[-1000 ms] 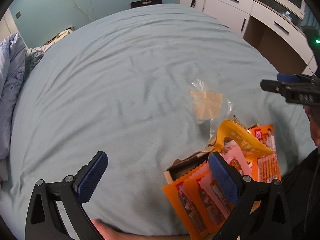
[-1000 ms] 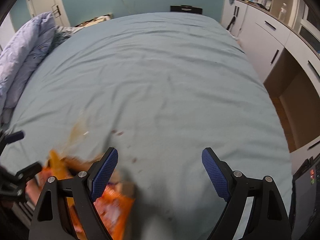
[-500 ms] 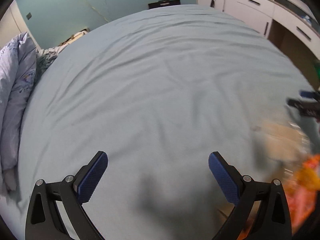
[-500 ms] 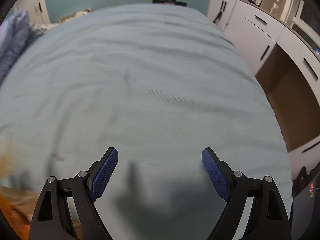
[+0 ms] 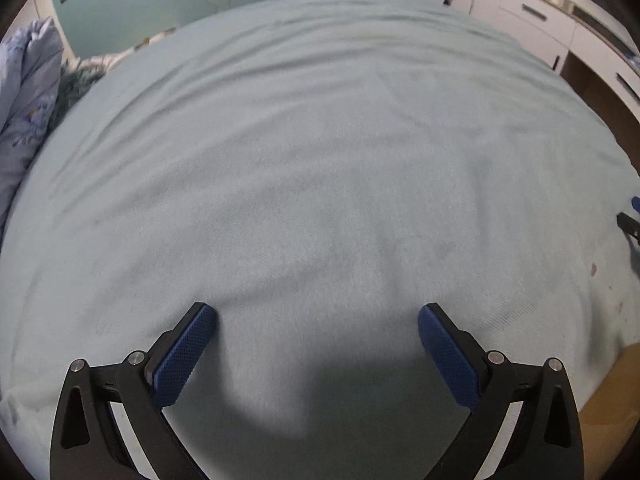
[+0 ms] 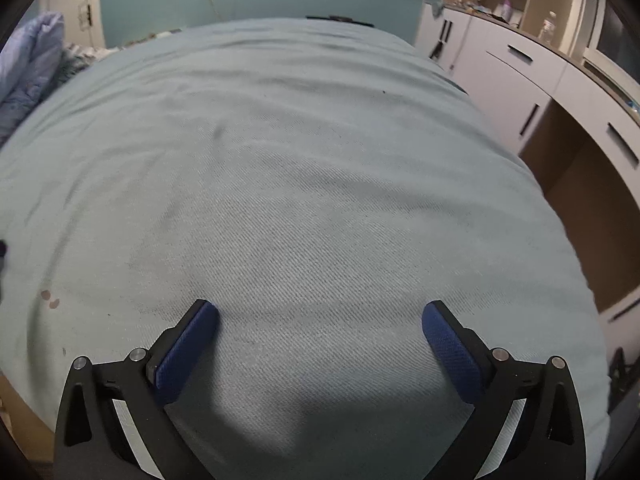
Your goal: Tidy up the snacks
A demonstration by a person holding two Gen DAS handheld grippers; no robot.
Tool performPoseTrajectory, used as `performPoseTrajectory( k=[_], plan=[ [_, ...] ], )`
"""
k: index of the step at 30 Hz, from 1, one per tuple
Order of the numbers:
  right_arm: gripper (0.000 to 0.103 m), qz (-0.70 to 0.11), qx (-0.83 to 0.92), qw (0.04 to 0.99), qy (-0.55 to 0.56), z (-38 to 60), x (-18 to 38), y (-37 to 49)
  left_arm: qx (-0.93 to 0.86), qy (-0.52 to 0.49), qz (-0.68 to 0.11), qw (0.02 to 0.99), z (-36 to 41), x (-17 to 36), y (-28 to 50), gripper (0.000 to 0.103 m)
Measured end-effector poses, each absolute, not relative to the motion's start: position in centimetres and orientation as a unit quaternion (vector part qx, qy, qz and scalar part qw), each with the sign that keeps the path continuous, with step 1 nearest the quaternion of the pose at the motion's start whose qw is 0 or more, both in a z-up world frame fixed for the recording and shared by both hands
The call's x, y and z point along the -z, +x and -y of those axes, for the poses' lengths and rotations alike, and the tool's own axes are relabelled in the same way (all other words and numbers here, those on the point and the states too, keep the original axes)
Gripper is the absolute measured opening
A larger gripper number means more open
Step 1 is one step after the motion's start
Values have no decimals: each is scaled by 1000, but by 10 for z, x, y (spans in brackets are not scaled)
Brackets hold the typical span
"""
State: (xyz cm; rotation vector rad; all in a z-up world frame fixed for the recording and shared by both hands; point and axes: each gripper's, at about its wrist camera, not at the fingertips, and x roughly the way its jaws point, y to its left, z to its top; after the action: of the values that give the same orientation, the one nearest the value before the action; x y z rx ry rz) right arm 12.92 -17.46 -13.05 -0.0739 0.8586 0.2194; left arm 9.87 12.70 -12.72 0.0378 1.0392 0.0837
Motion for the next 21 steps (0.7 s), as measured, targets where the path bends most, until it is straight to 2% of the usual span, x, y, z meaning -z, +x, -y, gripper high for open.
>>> performPoseTrajectory(
  k=[4,21],
  plan=[
    [103,-404,-110,907,-27,178,136,128,-23,19,-444,895,-129,130,84,103],
    [103,-400,-111,909,-27,194,124,127,-26,24,-438,898,-124,129,93,103]
  ],
)
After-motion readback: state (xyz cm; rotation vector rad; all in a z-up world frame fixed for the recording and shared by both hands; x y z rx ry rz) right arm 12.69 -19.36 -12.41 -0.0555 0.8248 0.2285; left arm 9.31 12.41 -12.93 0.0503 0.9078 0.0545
